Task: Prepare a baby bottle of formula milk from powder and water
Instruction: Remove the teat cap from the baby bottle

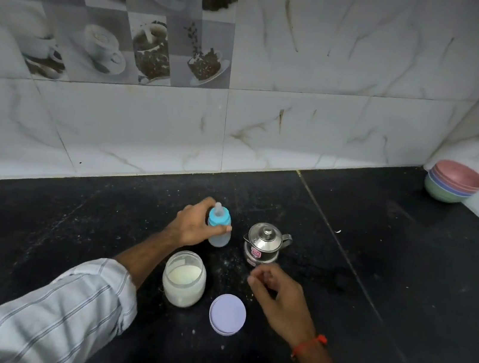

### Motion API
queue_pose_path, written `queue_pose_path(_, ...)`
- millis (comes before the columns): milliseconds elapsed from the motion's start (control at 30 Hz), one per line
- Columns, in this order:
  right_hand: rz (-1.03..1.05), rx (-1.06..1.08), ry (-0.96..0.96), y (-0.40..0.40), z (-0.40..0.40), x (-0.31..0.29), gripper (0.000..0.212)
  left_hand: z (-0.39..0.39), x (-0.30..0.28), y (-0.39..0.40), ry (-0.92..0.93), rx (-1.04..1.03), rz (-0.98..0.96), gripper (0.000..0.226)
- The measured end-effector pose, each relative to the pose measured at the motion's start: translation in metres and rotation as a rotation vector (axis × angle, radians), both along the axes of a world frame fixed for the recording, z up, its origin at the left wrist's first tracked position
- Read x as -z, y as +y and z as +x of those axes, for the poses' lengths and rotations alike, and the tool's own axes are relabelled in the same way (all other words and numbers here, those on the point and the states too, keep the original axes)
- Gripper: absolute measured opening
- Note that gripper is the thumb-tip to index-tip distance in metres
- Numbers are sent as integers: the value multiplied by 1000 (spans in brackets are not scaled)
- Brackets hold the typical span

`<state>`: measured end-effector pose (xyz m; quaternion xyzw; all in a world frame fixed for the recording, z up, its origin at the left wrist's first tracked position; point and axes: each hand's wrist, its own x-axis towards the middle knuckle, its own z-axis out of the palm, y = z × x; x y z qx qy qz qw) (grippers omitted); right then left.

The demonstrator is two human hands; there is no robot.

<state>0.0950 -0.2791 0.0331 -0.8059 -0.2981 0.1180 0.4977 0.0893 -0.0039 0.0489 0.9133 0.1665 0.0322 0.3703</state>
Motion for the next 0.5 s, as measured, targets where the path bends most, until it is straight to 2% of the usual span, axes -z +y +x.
queue_pose_path(100,133,79,103,19,6,-24,12,-20,-26,-14,-170,0,-70,46)
queue_pose_path(233,183,37,55,41,7,-60,40,-55,-46,-48,-278,46,-115,45)
queue_pose_path(333,70,-64,-57,49,-2,-77,42,-90,-39,-81,-279,6,-160,43)
queue_pose_path(400,-66,-131,-191,49,-10,-78,43,-115,-31,-101,-260,-46,-292,50)
queue_pose_path(500,-131,-209,-286,47,-21,-75,55,-142,-15,-117,-175,-74,-395,61)
